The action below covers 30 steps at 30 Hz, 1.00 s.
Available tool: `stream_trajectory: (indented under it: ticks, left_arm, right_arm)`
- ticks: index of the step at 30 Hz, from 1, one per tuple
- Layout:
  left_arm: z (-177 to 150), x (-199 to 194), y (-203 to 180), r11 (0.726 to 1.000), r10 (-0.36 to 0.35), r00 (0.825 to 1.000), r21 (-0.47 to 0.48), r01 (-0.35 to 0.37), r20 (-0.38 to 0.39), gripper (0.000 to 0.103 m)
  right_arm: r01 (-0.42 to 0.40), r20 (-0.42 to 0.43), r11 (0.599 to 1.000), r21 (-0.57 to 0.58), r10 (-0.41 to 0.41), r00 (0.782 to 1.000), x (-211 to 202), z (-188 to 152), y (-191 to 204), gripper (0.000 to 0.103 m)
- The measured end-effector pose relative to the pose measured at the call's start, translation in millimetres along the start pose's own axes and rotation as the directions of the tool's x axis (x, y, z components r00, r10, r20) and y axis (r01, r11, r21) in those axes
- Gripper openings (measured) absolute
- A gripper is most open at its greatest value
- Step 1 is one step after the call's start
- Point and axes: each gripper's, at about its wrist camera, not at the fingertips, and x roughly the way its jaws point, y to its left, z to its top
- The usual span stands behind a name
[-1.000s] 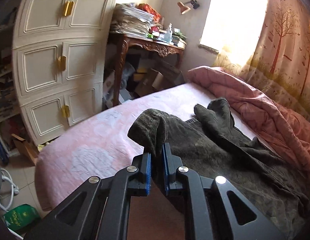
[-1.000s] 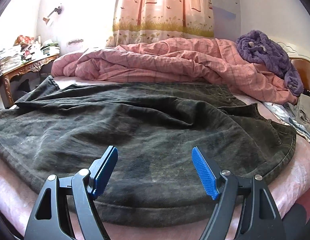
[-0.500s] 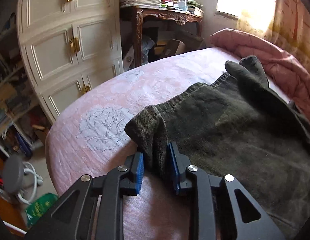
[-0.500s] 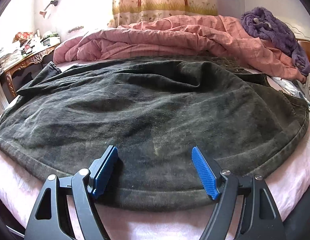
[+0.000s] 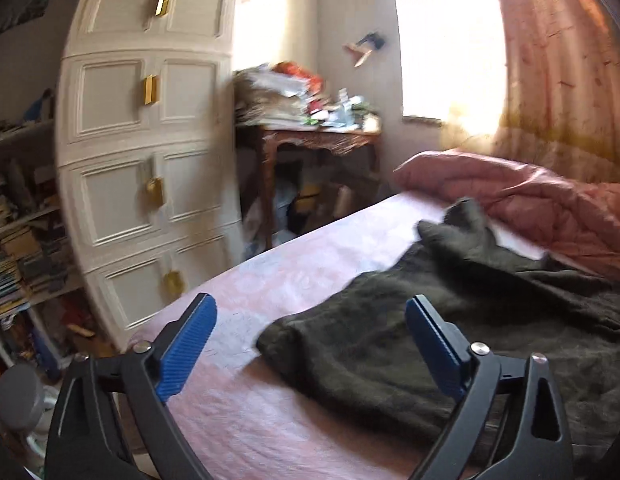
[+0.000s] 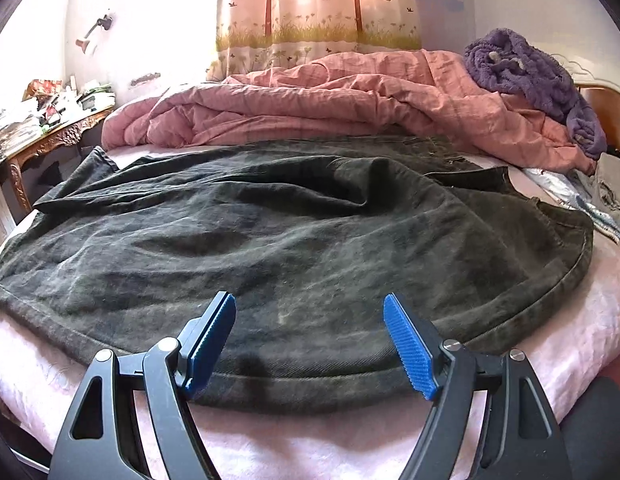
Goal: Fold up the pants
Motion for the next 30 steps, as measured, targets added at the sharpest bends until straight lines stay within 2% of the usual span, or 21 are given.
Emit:
stream_trajectory:
  ticks: [2, 4, 6, 8, 11, 13, 14, 17, 20, 21, 22, 24, 26, 28, 30]
  left_arm:
    - [-2, -8, -11, 0.997, -0.078, 0.997, 0.027, 0.078, 0.013, 0.096]
    - [-5, -15, -24, 0.984, -0.172, 0.985, 0.043, 0.171, 0.014, 0.096]
    - [-9, -18, -38, 0.958, -0.283, 0.959, 0.036, 0.284, -0.024, 0.096]
    - [-13, -21, -51, 0.94, -0.34, 0.939, 0.018, 0.341, -0.054, 0.096]
    - [-18, -31, -77, 0.938, -0.331, 0.942, 0.096, 0.334, -0.052, 0.096]
    - [-21, -41, -95, 0.932, -0.325, 0.945, 0.158, 0.326, -0.028, 0.096]
    - [-22, -43, -104, 0.924, -0.338, 0.94, 0.174, 0.339, -0.037, 0.096]
    - [-25, -53, -123, 0.892, -0.414, 0.907, 0.165, 0.42, -0.075, 0.096]
    - [-28, -77, -142, 0.869, -0.439, 0.897, 0.231, 0.437, -0.043, 0.096]
    - [-29, -84, -147, 0.861, -0.452, 0.891, 0.241, 0.448, -0.04, 0.096]
    - [-30, -89, -153, 0.846, -0.478, 0.877, 0.245, 0.473, -0.044, 0.096]
    - [-29, -99, -164, 0.822, -0.515, 0.856, 0.257, 0.508, -0.045, 0.096]
    - [-27, -109, -183, 0.809, -0.522, 0.852, 0.299, 0.507, -0.032, 0.102]
    - [-25, -115, -200, 0.796, -0.536, 0.844, 0.32, 0.515, -0.023, 0.103]
    - [-21, -122, -218, 0.777, -0.566, 0.824, 0.317, 0.543, -0.026, 0.103]
  right_arm:
    - [0.014, -0.011, 1.0, -0.004, -0.014, 1.0, 3, 0, -1, 0.078]
    - [0.036, -0.032, 0.999, -0.005, -0.037, 0.999, 9, -1, -3, 0.078]
    - [0.082, -0.072, 0.997, -0.016, -0.083, 0.994, 19, -4, -4, 0.078]
    - [0.105, -0.094, 0.994, -0.034, -0.108, 0.99, 26, -12, -4, 0.078]
    - [0.101, -0.077, 0.993, -0.06, -0.105, 0.991, 22, -19, -3, 0.078]
    - [0.064, -0.084, 0.997, -0.046, -0.068, 0.994, 20, -22, -8, 0.078]
    - [0.04, -0.088, 0.999, -0.034, -0.043, 0.995, 19, -25, -12, 0.078]
    - [0.031, -0.08, 0.997, -0.064, -0.036, 0.996, 12, -31, -11, 0.078]
    - [0.026, -0.07, 0.995, -0.099, -0.033, 0.997, 3, -35, -9, 0.078]
    - [0.007, -0.08, 0.995, -0.096, -0.015, 0.997, 1, -34, -12, 0.078]
    - [-0.009, -0.09, 0.996, -0.09, 0.001, 0.996, -1, -31, -15, 0.078]
    - [-0.033, -0.089, 0.997, -0.064, 0.027, 0.996, -7, -23, -25, 0.078]
    - [-0.034, -0.063, 0.999, -0.042, 0.032, 0.998, -14, -13, -39, 0.078]
    - [-0.025, -0.027, 1.0, -0.012, 0.025, 0.999, -21, 1, -58, 0.078]
    - [-0.01, 0.006, 1.0, 0.02, 0.01, 1.0, -27, 17, -81, 0.078]
